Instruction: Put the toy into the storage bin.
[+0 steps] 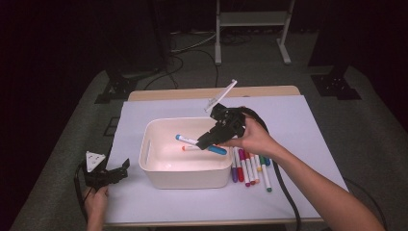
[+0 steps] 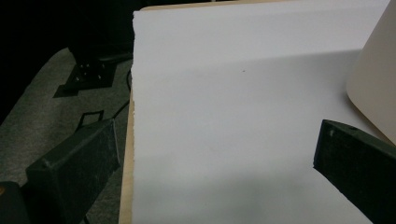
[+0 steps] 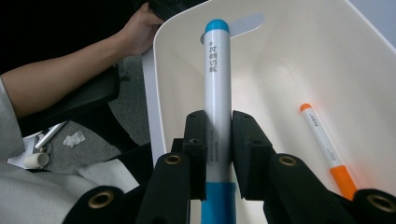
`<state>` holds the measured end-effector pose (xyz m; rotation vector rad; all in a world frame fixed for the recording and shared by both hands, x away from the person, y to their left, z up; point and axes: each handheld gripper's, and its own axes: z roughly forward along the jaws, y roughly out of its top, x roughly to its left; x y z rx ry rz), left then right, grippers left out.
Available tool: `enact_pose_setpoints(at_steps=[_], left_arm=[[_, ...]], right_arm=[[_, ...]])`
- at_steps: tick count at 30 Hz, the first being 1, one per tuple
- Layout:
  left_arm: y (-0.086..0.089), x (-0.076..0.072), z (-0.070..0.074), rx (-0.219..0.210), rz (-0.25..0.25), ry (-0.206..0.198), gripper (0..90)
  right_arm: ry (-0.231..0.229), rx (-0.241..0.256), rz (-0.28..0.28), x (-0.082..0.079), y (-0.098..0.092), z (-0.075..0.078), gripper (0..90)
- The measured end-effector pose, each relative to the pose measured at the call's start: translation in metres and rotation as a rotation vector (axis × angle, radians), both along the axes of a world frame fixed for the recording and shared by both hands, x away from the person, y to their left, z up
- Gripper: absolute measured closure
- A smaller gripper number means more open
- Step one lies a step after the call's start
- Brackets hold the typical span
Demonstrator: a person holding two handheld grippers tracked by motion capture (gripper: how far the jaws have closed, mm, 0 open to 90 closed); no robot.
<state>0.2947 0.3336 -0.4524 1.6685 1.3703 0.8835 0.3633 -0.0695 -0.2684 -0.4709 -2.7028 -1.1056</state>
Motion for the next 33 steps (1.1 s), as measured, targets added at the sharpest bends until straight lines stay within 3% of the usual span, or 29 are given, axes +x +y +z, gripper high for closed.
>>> enact_pose_setpoints(at_steps=[11,33], left_arm=[[-0.001,0.0,0.0,0.005,-0.008,0.0,0.0],[0.0,0.001,0.0,0.001,-0.009,0.0,0.0]], right_arm=[[0.007,-0.015,0.056,0.001,0.024,-0.009,75.7],[0.064,-0.089,0.131,0.011,0.062,-0.048,75.6]])
